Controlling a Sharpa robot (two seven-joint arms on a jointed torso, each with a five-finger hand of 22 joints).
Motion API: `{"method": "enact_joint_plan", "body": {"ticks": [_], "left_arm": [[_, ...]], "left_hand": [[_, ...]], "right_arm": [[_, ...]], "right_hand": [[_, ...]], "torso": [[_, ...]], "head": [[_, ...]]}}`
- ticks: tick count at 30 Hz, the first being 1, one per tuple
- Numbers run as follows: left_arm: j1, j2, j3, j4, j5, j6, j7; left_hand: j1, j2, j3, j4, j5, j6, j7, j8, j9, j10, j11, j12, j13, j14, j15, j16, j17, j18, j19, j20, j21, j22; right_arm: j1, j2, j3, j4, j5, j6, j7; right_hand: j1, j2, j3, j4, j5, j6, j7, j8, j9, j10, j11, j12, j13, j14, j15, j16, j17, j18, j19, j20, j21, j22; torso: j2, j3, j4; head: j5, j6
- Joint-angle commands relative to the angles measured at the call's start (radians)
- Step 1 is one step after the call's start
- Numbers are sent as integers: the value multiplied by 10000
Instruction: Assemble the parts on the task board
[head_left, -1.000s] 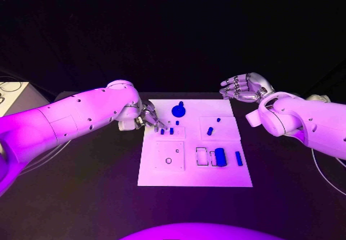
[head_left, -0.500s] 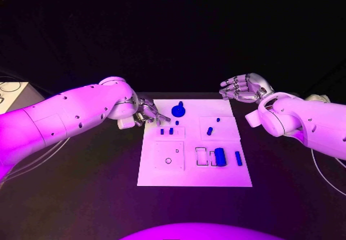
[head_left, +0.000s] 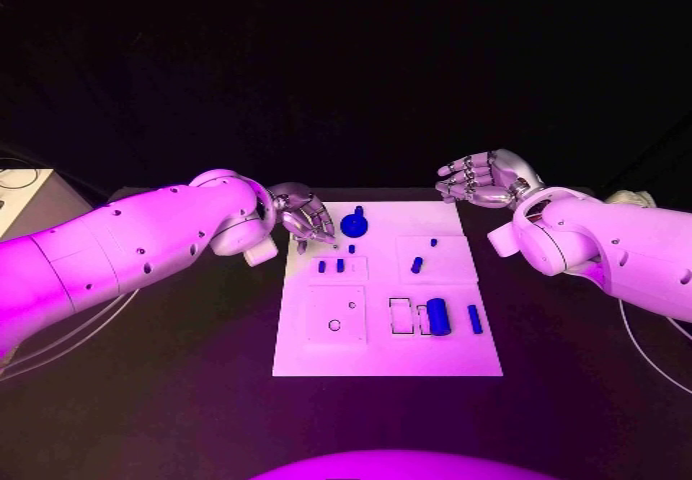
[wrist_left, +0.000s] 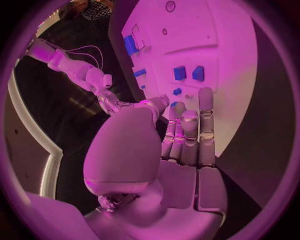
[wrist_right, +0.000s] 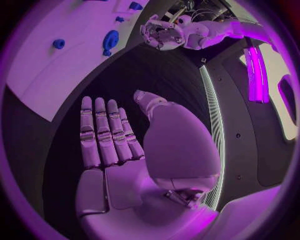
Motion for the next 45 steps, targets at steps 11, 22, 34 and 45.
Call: {"method": "enact_joint_plan", "body": {"ticks": [11,22,34,45], "left_arm": [[-376,830,-486,-614,-3980,-2936,4103],[-419,1445,-622,-1160,-5762,-2703,3558],[-422,1624,-669,-1349,-6208,-2043,3069],[-424,1730,-670,-1485,-6401,-1665,2795]], "left_hand": [[-213,-528,1235,-1133,6,221,97,-484,-1133,-487,170,-1655,-1620,-1023,144,-541,-1592,107,-399,85,337,353],[-541,-678,1207,-1368,-30,466,-147,-690,-1515,-770,254,-2127,-2125,-1067,237,-219,-1809,112,-506,203,474,477],[-855,-788,1009,-1344,-32,727,-174,-914,-1758,-749,304,-2292,-2367,-926,294,220,-1715,103,-507,284,528,518],[-867,-727,1017,-1386,-5,1013,-145,-1216,-1990,-363,290,-2377,-2552,-769,296,639,-1589,116,-459,318,609,567]], "right_arm": [[-13,39,5,-45,-22,29,139],[-15,62,5,-27,-10,30,136],[-15,45,6,11,-4,22,135],[-15,44,6,35,-3,15,136]], "right_hand": [[12,-26,62,-58,67,76,329,-41,-21,40,26,-57,-13,92,-2,-36,-25,75,6,15,0,-12],[34,-28,75,-78,66,76,319,-44,-24,43,21,-58,-13,97,-6,-35,-33,76,8,13,1,-11],[35,-29,77,-82,64,76,319,-45,-25,44,20,-58,-13,99,-7,-34,-37,76,9,12,1,-11],[31,-31,77,-82,63,77,322,-46,-26,46,21,-58,-13,101,-8,-34,-42,76,9,12,1,-11]], "torso": [[16,-7,-13],[8,17,-22],[5,11,-10],[9,3,-15]], "head": [[-56,166],[-72,176],[-116,177],[-131,150]]}}
